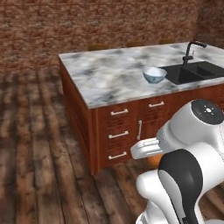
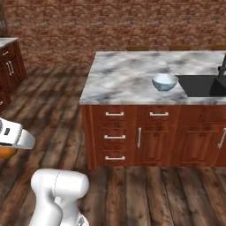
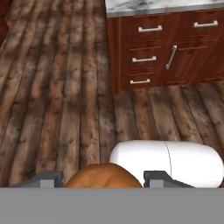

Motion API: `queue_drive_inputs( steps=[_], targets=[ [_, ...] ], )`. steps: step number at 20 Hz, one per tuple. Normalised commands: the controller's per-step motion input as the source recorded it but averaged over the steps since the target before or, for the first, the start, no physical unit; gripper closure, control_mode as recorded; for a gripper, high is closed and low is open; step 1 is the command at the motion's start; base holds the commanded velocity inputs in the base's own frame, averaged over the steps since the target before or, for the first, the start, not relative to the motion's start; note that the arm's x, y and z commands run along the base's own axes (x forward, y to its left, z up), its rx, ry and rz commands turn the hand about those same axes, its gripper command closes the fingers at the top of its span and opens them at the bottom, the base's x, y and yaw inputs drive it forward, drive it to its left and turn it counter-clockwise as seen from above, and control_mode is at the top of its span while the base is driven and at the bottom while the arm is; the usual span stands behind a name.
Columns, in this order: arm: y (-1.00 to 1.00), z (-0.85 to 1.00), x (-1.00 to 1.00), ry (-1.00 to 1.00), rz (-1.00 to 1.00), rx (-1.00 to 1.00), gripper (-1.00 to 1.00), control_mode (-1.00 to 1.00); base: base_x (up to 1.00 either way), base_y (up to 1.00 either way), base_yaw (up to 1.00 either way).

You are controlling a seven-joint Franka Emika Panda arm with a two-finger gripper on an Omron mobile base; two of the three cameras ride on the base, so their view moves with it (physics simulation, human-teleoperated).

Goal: Pick the tangerines from the cabinet and place them in one bowl. Pick the lime from the sink and place it in the other bowl.

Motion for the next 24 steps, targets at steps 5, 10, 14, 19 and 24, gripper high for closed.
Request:
queue_drive_inputs(
  steps=[5,10,14,19,24],
  targets=[
    [0.00,0.00,0.00,0.00,0.00,0.00,1.00,1.00,0.00,0.00,-0.18],
    [0.00,0.00,0.00,0.00,0.00,0.00,1.00,1.00,0.15,0.00,0.06],
    [0.00,0.00,0.00,0.00,0.00,0.00,1.00,1.00,0.28,0.02,0.12],
    [0.00,0.00,0.00,0.00,0.00,0.00,1.00,1.00,0.32,0.00,0.09],
    [0.00,0.00,0.00,0.00,0.00,0.00,1.00,1.00,0.58,0.00,0.03]
  ],
)
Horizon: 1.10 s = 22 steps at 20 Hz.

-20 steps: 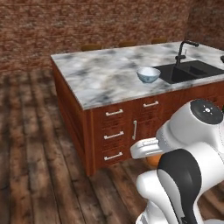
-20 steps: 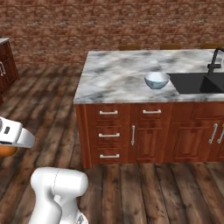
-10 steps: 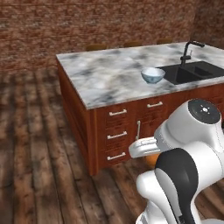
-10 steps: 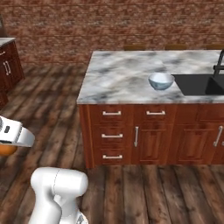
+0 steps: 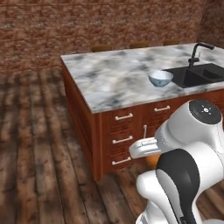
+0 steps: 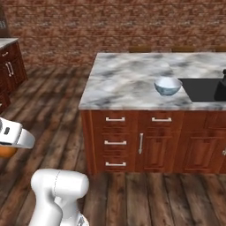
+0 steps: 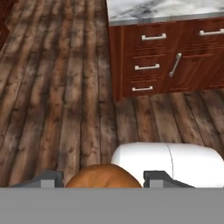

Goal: Pick the tangerines from the cabinet and place them in one bowl. Pick the lime from the sink and place it in the other bowl.

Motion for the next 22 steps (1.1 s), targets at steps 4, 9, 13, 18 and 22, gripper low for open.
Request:
queue_drive_inputs(
  steps=[4,9,13,18,22],
  targets=[
    [0.00,0.00,0.00,0.00,0.00,0.00,1.00,1.00,0.78,0.00,0.00],
    [0.00,0.00,0.00,0.00,0.00,0.00,1.00,1.00,0.76,0.00,0.00],
    [0.00,0.00,0.00,0.00,0.00,0.00,1.00,1.00,0.57,-0.05,0.00],
    [0.00,0.00,0.00,0.00,0.00,0.00,1.00,1.00,0.26,-0.39,0.00],
    [0.00,0.00,0.00,0.00,0.00,0.00,1.00,1.00,0.13,-0.83,0.04]
  ],
)
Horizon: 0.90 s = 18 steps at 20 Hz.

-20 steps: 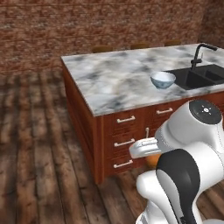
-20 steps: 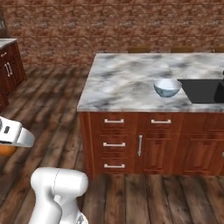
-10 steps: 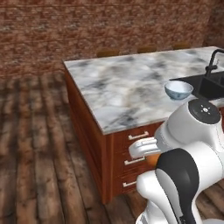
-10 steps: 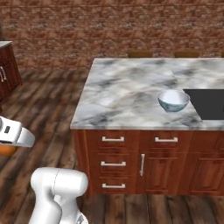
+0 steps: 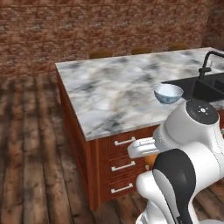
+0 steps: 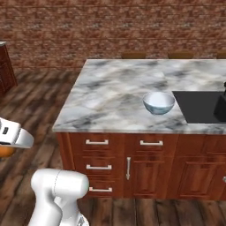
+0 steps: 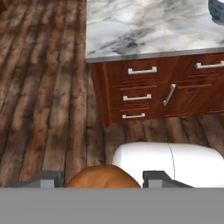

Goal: Pick the tangerines from the cabinet and place them in one bowl. Pick the lime from the sink and place it in the other bowl.

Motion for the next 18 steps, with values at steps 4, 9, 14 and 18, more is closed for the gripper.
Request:
queue_drive_inputs(
  steps=[4,9,14,18],
  targets=[
    [0.00,0.00,0.00,0.00,0.00,0.00,1.00,1.00,0.17,-0.63,0.04],
    [0.00,0.00,0.00,0.00,0.00,0.00,1.00,1.00,0.10,-0.75,0.05],
    [0.00,0.00,0.00,0.00,0.00,0.00,1.00,1.00,0.05,-0.80,0.07],
    [0.00,0.00,0.00,0.00,0.00,0.00,1.00,1.00,0.18,-0.74,0.04]
  ],
)
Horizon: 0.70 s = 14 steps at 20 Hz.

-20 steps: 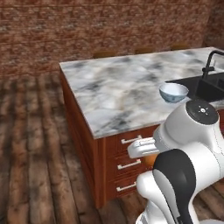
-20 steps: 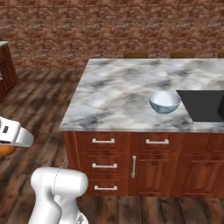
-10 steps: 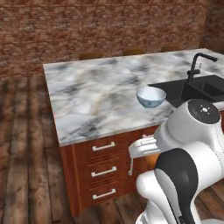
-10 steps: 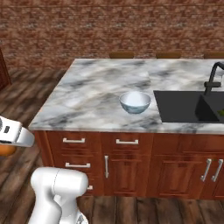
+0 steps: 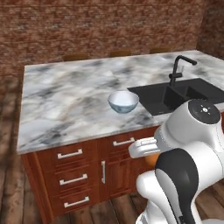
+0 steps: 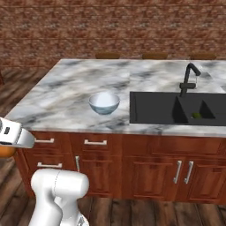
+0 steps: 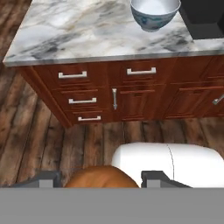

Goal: Pick the tangerines from the cabinet and place them in one bowl. Pick the lime from the sink and place it in the other bowl.

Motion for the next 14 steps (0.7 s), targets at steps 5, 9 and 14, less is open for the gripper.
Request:
queue_drive_inputs(
  steps=[5,9,14],
  targets=[
    [0.00,0.00,0.00,0.00,0.00,0.00,1.00,1.00,0.17,-0.70,0.05],
    [0.00,0.00,0.00,0.00,0.00,0.00,1.00,1.00,0.09,-0.60,0.05],
    [0.00,0.00,0.00,0.00,0.00,0.00,1.00,1.00,0.05,-0.43,0.06]
  ],
)
